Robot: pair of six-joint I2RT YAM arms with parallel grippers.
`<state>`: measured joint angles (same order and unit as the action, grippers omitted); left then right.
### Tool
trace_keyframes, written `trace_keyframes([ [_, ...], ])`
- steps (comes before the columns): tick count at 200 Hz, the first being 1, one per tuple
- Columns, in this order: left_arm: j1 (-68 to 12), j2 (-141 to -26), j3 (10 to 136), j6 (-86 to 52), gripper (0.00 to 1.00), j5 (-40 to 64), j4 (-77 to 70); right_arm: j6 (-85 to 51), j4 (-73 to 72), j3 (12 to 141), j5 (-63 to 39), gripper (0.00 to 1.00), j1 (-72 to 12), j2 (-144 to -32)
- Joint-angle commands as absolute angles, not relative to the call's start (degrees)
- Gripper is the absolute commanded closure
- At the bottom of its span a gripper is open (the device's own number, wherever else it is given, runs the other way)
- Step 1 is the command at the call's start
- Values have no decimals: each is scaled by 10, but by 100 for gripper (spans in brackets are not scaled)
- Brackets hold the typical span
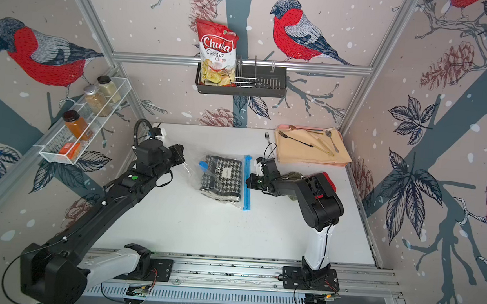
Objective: Take the scarf out of the vacuum bag
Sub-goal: Adjust the vacuum bag at the center of the board.
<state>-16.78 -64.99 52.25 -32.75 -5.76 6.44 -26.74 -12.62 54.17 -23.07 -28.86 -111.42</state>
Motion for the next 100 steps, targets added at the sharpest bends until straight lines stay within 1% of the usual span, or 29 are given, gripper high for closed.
trace_keyframes([
  [1,-167,-657,506,-307,100,-91,60,-257,39,532,-191,100,-290,-1125],
  [47,-168,-692,475,-322,100,-145,53,-256,40,533,-193,100,-291,-1124],
  [100,-168,-722,433,-319,100,-161,18,-254,33,529,-204,100,-295,-1113],
])
